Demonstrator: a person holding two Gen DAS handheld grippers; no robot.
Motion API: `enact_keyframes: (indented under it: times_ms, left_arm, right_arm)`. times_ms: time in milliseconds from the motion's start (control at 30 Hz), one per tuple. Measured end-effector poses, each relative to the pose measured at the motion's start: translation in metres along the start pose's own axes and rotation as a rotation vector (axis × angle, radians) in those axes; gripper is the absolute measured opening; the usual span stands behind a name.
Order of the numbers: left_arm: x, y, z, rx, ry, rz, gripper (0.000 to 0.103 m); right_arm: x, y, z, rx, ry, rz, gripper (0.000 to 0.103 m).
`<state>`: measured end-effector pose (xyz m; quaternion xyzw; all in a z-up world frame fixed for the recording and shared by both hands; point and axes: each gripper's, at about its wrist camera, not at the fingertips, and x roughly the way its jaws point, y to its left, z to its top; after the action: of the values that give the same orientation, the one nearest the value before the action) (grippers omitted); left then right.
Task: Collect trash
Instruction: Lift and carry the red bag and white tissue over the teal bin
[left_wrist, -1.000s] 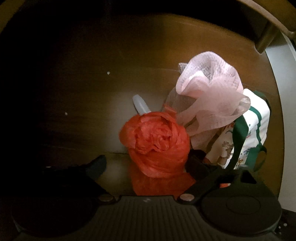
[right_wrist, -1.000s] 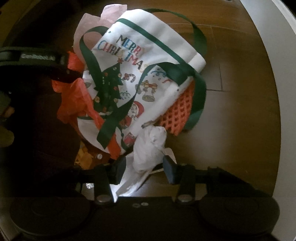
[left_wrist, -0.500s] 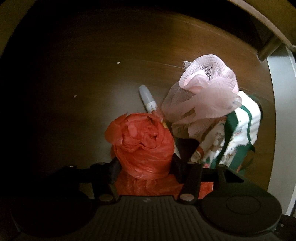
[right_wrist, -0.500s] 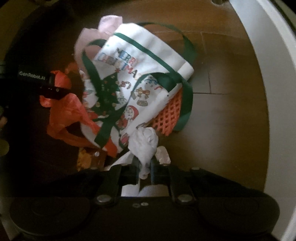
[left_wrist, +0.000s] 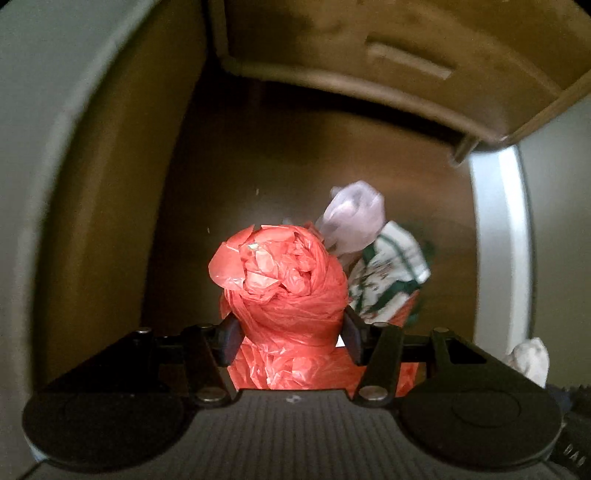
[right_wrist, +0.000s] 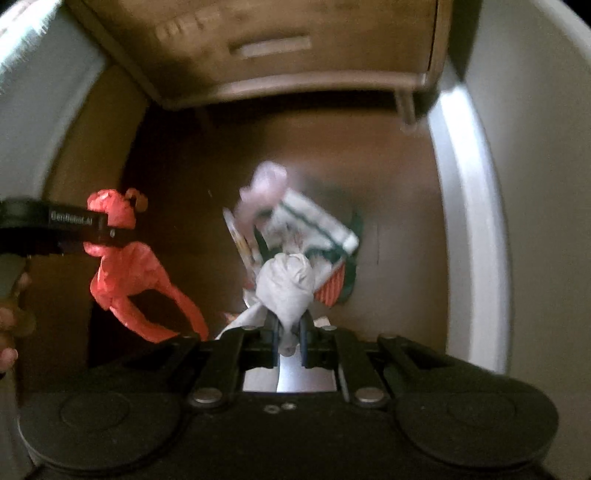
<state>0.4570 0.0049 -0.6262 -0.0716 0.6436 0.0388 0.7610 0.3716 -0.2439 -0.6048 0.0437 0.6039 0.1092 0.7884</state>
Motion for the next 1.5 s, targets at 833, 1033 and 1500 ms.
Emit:
enact_keyframes:
  times_ms: [833,1033,1500]
  left_arm:
    - [-0.452,-0.083,0.111,0.156,-0.429,-0.127,0.054]
    - [-0.516,-0.101,0.136,0.138,-0.504,-0.125,0.054]
    - [-0.593,-0.108,0.236,0.171,-0.700,-0.118,0.054]
  right_arm:
    - [-0.418,0.090,0.189,-0.222,-0.503,0.068,0.009]
    - [-0.469,0.106,0.236,-0.239,-0.593,0.071,0.009]
    - [-0.517,0.146,0.344,-0.320,-0.729,0.009,0.009]
